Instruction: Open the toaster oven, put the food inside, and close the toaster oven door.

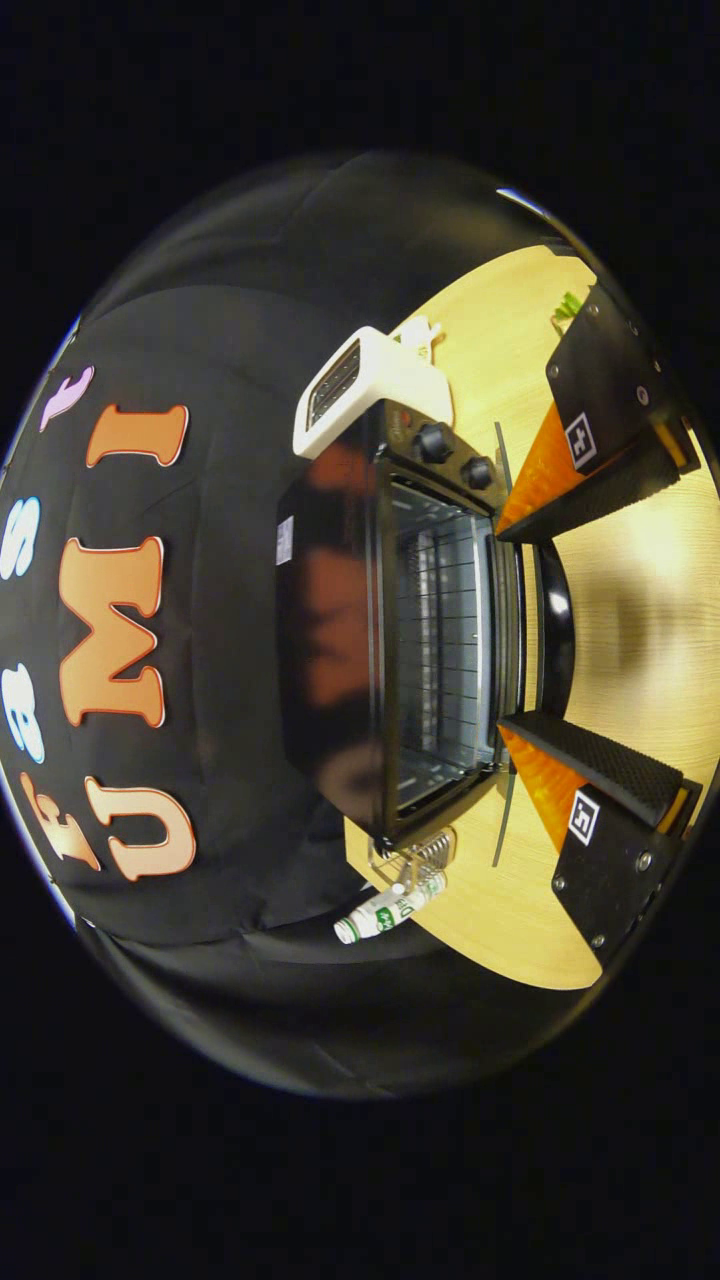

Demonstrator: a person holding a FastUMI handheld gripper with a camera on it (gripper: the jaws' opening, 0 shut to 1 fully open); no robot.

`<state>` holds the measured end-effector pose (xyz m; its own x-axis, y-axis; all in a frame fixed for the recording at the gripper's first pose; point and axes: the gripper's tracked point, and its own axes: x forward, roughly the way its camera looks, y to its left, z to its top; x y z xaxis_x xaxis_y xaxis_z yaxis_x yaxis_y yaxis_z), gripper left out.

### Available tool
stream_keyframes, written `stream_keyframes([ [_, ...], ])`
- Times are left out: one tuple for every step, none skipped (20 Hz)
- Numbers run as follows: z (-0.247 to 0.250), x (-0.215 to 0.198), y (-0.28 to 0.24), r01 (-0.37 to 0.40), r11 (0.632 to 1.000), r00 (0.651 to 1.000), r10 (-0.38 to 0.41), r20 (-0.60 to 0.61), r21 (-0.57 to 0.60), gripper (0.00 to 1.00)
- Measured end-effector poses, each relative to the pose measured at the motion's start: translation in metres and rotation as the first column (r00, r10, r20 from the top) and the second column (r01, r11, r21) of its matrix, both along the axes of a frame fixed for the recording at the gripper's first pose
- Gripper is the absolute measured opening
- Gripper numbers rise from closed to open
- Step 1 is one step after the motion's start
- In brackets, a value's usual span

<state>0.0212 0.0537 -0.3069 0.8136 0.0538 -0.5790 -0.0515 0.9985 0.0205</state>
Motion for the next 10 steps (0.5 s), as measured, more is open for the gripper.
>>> stream_keyframes([
  [-0.003,-0.004,0.000,-0.003,1.000,1.000,0.003,0.005,0.000,1.00],
  [-0.008,-0.009,-0.001,-0.003,1.000,1.000,0.003,-0.001,-0.002,1.00],
  [-0.014,-0.016,-0.002,0.000,1.000,1.000,0.000,-0.007,-0.006,1.00],
  [-0.019,-0.021,-0.002,-0.002,1.000,1.000,0.002,-0.011,-0.011,1.00],
  [-0.022,-0.025,-0.002,-0.001,1.000,1.000,0.001,-0.012,-0.010,1.00],
  [-0.025,-0.028,-0.002,0.001,1.000,1.000,-0.001,-0.013,-0.007,1.00],
  [-0.029,-0.033,-0.002,-0.002,1.000,1.000,0.002,-0.017,-0.010,1.00],
  [-0.034,-0.037,-0.002,-0.003,1.000,1.000,0.002,-0.028,-0.013,1.00],
  [-0.041,-0.041,-0.002,-0.003,1.000,0.999,0.002,-0.035,-0.012,1.00],
  [-0.047,-0.045,-0.002,-0.005,1.000,0.999,0.004,-0.047,-0.014,1.00],
])
